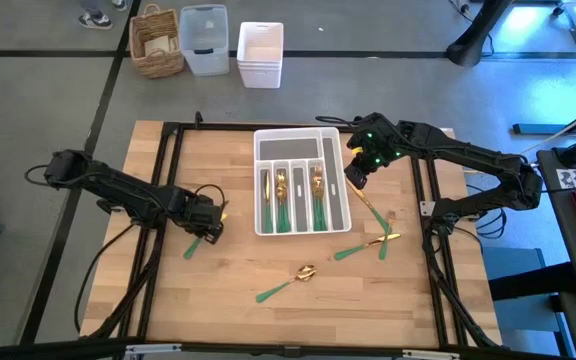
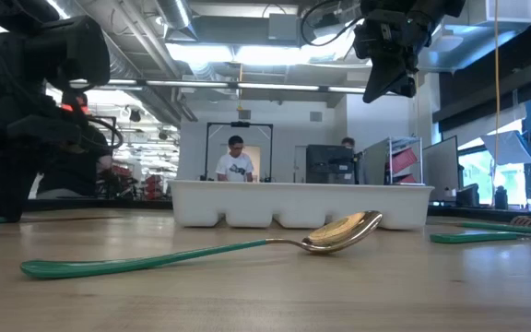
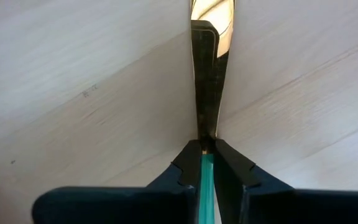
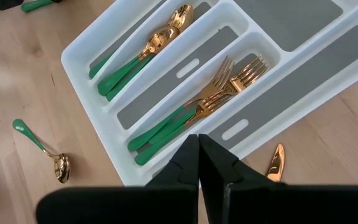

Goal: Sort silverware
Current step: Put the bottom left knife into the silverware organizer

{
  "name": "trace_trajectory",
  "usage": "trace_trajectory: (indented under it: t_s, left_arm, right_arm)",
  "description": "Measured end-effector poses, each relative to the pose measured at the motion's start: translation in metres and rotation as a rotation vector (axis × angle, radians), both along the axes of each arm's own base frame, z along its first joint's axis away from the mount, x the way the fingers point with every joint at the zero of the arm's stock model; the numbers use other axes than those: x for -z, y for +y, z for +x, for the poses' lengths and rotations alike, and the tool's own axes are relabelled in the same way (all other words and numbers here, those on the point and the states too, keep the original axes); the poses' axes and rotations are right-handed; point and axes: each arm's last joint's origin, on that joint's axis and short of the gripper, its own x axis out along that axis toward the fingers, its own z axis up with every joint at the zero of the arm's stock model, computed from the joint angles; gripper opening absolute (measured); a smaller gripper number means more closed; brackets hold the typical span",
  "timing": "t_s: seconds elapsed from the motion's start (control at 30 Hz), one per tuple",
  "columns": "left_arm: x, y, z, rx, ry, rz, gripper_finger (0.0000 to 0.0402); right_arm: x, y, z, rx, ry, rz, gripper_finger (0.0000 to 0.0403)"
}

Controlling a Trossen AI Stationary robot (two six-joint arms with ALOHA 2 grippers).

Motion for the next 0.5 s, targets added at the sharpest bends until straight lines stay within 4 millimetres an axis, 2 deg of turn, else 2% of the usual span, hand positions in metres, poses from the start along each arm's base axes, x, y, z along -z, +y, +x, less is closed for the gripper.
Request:
trace_trajectory:
  t_s: [0.3,0.5]
  left_arm:
    - [-0.016,0.0,-0.003,0.003,-0.142,-0.022,0.0026]
    - [-0.036,0.003,-0.003,-0.033,-0.343,-0.058,0.0027]
  right_arm:
    - [0.0,0.0,0.0,0.0,0.001,0.0,0.0005]
    - [0.0,0.0,0.0,0.0,0.001,0.0,0.0005]
